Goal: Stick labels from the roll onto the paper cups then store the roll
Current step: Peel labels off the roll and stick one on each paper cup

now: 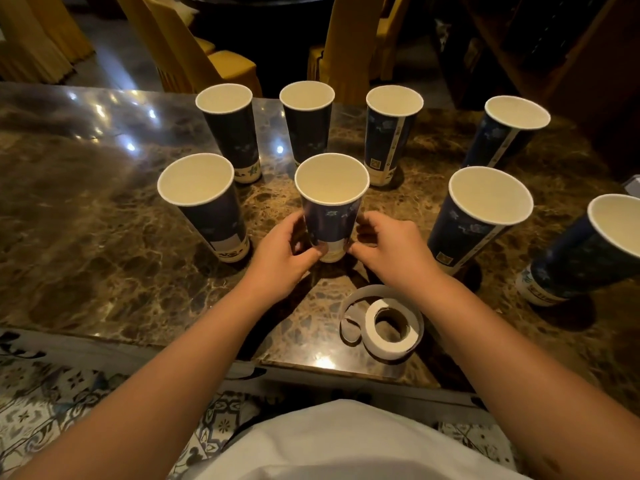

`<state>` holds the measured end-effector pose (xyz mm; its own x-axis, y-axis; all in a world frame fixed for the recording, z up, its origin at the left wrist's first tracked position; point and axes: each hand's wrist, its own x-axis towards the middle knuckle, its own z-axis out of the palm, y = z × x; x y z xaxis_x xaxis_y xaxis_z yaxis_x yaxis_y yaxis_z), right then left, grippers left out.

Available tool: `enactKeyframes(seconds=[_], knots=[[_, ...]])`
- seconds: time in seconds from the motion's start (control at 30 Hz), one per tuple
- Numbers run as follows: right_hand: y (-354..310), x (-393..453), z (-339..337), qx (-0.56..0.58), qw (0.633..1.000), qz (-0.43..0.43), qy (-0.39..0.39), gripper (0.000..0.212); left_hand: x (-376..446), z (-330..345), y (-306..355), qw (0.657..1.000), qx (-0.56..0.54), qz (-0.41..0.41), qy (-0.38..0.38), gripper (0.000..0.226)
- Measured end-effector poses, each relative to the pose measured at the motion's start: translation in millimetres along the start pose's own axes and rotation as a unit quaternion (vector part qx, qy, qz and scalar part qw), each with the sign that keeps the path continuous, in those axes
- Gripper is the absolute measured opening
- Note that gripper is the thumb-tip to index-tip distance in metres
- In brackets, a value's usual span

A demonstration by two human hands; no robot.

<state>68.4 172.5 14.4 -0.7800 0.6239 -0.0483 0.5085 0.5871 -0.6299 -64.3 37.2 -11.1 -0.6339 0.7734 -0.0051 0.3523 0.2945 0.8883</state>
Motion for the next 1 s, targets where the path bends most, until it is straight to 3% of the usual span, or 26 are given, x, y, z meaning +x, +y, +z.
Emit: enactKeyframes(seconds=[0.07,0.13,0.23,0.33,0.5,0.6,0.77,0.87,0.93,1.0], knots=[[0.3,-17.7,-5.3,0.003,1.0,-0.004,0.001,0.046,-14.0,2.4,-4.0,0.999,-0.011,-0.029,0.043,0.061],[2.0,-40.9,-9.8,-0.017,0.999,-0.029,0.003,0.036,-35.5,3.0,-8.2,0.997,0.059,0.012,0.052,0.046],[3.0,-74.2,-8.8,-0.088,0.991,-0.09,-0.036,0.034,-60.0,1.4,-12.8,0.96,0.197,0.177,-0.089,0.044],[10.4,-89.8,1.9,-0.104,0.988,-0.106,-0.044,0.034,-63.3,6.4,-18.4,0.907,0.283,0.25,-0.185,0.058],[18.0,-96.6,10.5,-0.116,0.986,-0.111,-0.032,0.043,-58.6,15.0,-17.0,0.902,0.299,0.254,-0.18,0.051],[17.9,-98.4,9.3,-0.15,0.979,-0.134,-0.032,0.044,-56.9,14.8,-15.4,0.903,0.291,0.258,-0.185,0.037],[13.4,-101.9,8.0,-0.16,0.967,-0.197,-0.015,0.039,-54.7,10.1,-7.3,0.93,0.213,0.224,-0.2,0.01],[15.6,-102.0,6.0,-0.062,0.978,-0.192,0.046,0.025,-53.5,5.7,5.5,0.949,0.136,0.199,-0.205,0.006],[13.2,-102.3,-5.1,0.085,0.988,-0.109,0.069,0.016,-51.6,4.6,16.6,0.957,0.093,0.188,-0.198,0.016],[13.5,-101.7,-16.1,0.221,0.973,-0.028,0.052,0.002,-47.9,6.5,26.7,0.96,0.07,0.182,-0.202,0.019]])
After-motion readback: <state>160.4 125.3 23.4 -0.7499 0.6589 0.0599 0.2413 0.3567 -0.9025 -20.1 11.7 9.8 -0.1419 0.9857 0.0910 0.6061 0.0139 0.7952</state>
